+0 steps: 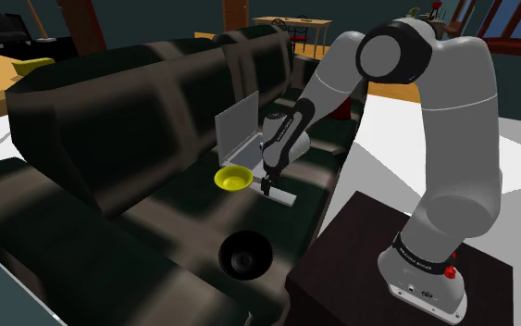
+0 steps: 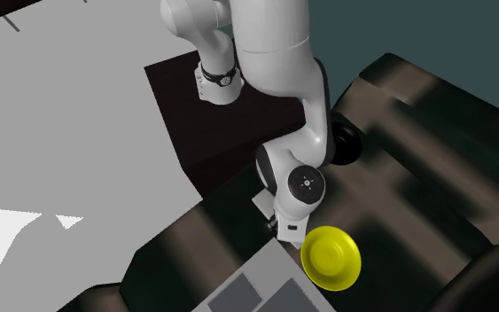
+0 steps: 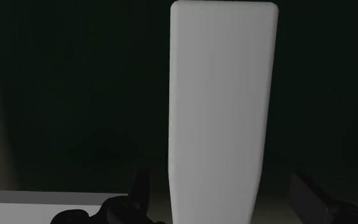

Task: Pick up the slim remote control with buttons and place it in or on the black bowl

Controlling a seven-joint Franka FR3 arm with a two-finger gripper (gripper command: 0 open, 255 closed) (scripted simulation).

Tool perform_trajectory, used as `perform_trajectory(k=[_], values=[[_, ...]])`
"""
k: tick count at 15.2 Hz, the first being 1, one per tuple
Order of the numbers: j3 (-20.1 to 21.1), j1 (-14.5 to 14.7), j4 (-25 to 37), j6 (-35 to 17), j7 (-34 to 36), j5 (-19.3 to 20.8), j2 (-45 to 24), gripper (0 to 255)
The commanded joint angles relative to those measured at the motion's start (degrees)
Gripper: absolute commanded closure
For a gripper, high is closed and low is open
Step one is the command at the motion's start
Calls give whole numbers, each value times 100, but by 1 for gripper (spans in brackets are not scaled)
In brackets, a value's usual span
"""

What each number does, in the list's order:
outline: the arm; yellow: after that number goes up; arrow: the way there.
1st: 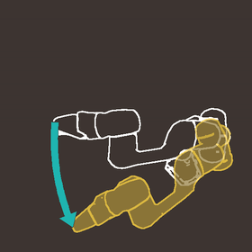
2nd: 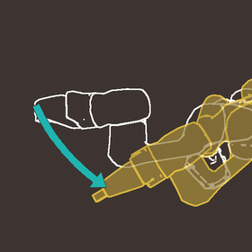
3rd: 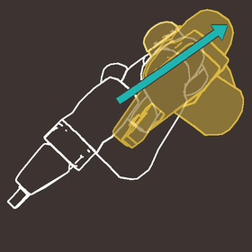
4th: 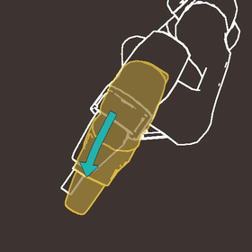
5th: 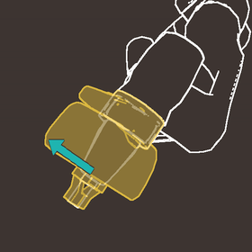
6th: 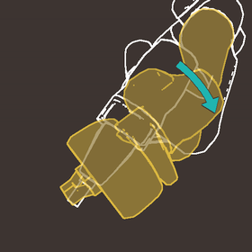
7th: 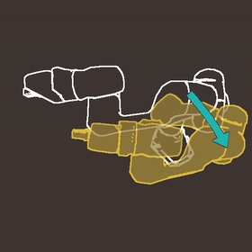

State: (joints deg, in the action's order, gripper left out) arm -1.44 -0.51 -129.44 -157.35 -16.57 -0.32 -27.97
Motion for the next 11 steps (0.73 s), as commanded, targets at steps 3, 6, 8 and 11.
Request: perform_trajectory(k=[3, 6, 8, 11], values=[[13, -11, 98, -267, -8, -12, -363, 0], [13, -11, 98, -267, -8, -12, -362, 0], [13, -11, 98, -267, -8, -12, -363, 0], [13, -11, 98, -267, -8, -12, -363, 0]])
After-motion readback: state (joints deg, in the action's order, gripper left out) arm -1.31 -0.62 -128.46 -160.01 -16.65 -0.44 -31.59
